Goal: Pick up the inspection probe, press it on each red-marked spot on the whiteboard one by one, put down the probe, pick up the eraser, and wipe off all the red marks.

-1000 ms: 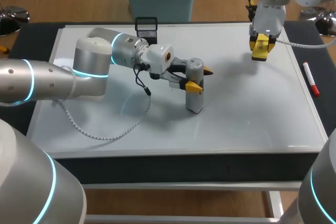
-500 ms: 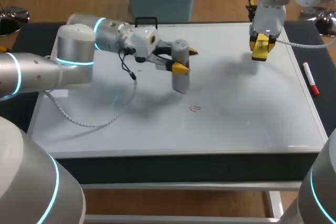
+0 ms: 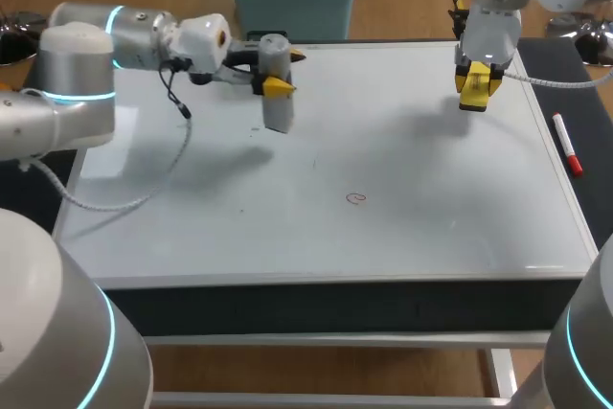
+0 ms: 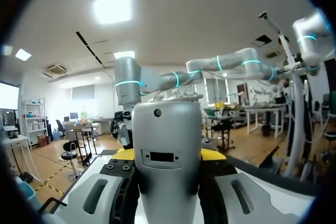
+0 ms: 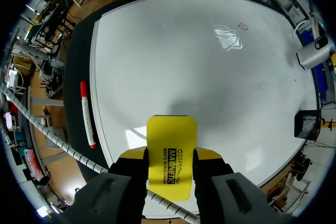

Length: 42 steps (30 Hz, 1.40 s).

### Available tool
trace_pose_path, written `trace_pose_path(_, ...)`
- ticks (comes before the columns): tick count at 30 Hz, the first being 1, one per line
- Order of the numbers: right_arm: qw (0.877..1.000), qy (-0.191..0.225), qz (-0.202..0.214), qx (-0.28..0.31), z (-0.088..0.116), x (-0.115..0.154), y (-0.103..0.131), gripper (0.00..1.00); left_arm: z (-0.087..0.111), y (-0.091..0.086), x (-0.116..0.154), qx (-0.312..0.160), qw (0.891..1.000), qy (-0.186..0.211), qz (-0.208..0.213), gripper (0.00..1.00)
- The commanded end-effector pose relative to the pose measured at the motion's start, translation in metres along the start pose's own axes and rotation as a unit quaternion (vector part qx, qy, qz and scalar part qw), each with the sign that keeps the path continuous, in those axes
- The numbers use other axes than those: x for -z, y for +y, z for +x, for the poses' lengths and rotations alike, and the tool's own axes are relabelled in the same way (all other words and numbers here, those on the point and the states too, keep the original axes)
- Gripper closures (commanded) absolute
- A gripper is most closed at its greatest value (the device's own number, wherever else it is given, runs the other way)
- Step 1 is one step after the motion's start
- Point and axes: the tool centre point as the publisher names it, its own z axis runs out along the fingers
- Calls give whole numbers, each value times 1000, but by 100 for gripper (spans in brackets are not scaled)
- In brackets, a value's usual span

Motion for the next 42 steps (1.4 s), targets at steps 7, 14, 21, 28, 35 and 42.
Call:
trace_pose_path(7,1000,1,1,1,1,1,0,100,-9,-6,45,4,999,-40,-18,100)
trace_pose_path(14,1000,1,1,1,1,1,0,100,-19,-2,77,9,997,-70,-13,100)
trace_pose_path(21,1000,1,1,1,1,1,0,100,-24,-2,97,8,997,-82,-10,100)
trace_pose_path(28,1000,1,1,1,1,1,0,100,-28,0,112,13,995,-96,-10,100)
trace_pose_path(35,1000,1,1,1,1,1,0,100,-22,0,124,16,994,-106,-11,100)
trace_pose_path(42,1000,1,1,1,1,1,0,100,-22,0,124,16,994,-106,-11,100)
